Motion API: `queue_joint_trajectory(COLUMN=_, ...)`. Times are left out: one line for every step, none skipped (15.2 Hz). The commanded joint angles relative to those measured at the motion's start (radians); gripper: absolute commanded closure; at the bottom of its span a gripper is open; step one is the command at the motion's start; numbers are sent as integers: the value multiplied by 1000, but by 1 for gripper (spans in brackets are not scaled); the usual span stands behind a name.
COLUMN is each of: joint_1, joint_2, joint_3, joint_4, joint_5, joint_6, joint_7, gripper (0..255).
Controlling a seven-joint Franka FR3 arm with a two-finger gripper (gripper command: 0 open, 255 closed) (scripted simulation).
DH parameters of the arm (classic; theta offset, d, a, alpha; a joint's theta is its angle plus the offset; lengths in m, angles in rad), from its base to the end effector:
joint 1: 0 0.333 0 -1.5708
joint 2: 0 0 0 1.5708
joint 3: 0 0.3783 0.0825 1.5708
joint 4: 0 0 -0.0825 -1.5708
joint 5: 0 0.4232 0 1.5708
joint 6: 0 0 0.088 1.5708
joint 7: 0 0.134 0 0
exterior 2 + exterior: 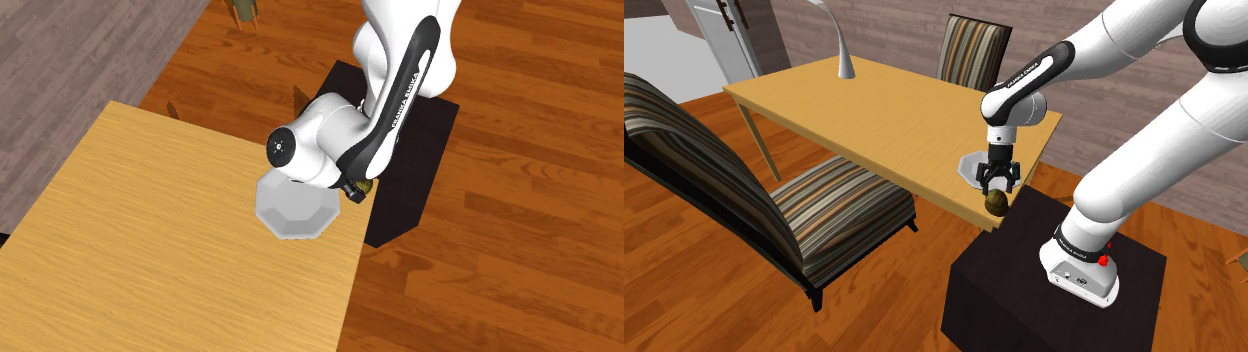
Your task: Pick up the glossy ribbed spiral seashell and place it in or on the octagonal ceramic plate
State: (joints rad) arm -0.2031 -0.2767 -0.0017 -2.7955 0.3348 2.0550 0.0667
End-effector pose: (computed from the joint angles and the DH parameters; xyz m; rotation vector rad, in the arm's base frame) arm 0.3108 -0.0385 0.2671 -2.7023 0.6876 0.6277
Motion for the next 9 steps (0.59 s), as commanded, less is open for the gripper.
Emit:
queue_joint_trajectory(joint_1=0, joint_2=0, joint_3=0, joint_4=-1, joint_5=0, joint_6=1, joint_7=0, gripper=0)
queue_joint_trajectory(joint_1=0, joint_2=0, joint_3=0, joint_4=-1, joint_5=0, joint_6=1, joint_7=0, gripper=0)
queue_joint_trajectory(joint_1=0, joint_2=0, joint_3=0, joint_4=0, joint_5=0, joint_6=1, joint_7=0, gripper=0)
queue_joint_trajectory(joint_1=0, joint_2=0, joint_3=0, joint_4=0, joint_5=0, joint_6=1, joint_7=0, gripper=255)
queue_joint_trajectory(joint_1=0, joint_2=0, joint_3=0, joint_4=0, joint_5=0, joint_6=1, joint_7=0, gripper=255)
queue_joint_trajectory(joint_1=-1, joint_2=0, joint_3=-1, joint_4=-1, joint_5=-1, joint_6=0, joint_7=-1, gripper=255)
queue_joint_trajectory(joint_1=-1, joint_2=6, joint_3=-1, joint_4=1, joint_5=0, joint_6=5, joint_7=-3, gripper=255)
queue_joint_trajectory(joint_1=-1, joint_2=3, joint_3=-1, joint_4=0, joint_5=0, joint_6=3, joint_7=-2, gripper=255)
queue_joint_trajectory(joint_1=0, joint_2=8, joint_3=-1, joint_4=3, joint_5=0, joint_6=5, joint_7=-3, gripper=255)
